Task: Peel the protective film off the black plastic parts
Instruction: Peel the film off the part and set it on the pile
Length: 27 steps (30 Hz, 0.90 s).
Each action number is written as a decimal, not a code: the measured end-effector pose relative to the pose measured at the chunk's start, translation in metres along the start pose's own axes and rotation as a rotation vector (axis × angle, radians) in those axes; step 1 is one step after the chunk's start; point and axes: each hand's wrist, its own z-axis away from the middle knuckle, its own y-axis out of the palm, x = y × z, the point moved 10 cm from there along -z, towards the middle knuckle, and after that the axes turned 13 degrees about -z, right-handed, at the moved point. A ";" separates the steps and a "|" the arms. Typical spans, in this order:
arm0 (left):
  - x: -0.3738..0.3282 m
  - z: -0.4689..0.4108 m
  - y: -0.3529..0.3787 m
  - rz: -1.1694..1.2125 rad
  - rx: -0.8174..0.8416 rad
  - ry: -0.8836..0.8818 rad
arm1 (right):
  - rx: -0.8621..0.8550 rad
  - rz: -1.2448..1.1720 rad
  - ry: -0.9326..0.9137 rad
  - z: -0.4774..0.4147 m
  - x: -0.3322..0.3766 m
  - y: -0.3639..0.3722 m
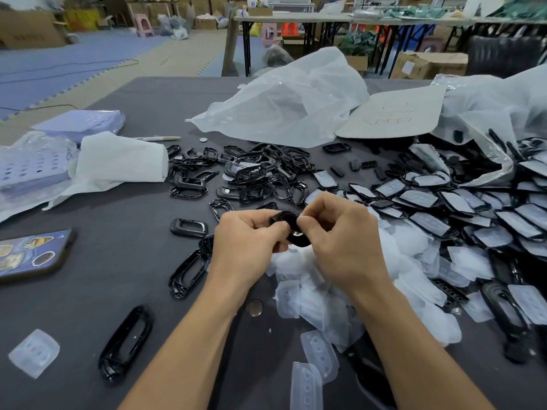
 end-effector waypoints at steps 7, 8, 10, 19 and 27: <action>0.002 0.002 0.012 0.170 0.080 -0.055 | -0.010 -0.036 0.060 0.000 -0.002 -0.003; 0.003 0.003 0.014 0.183 0.100 -0.065 | -0.005 -0.019 0.046 0.001 0.000 -0.003; 0.005 0.002 0.014 0.226 0.118 -0.077 | -0.019 -0.040 0.050 0.002 0.002 -0.005; -0.001 0.002 0.010 0.301 0.072 -0.024 | 0.037 -0.383 0.327 0.002 -0.023 0.002; 0.009 0.000 0.004 0.350 -0.017 -0.126 | -0.008 -0.585 0.350 0.007 -0.023 0.008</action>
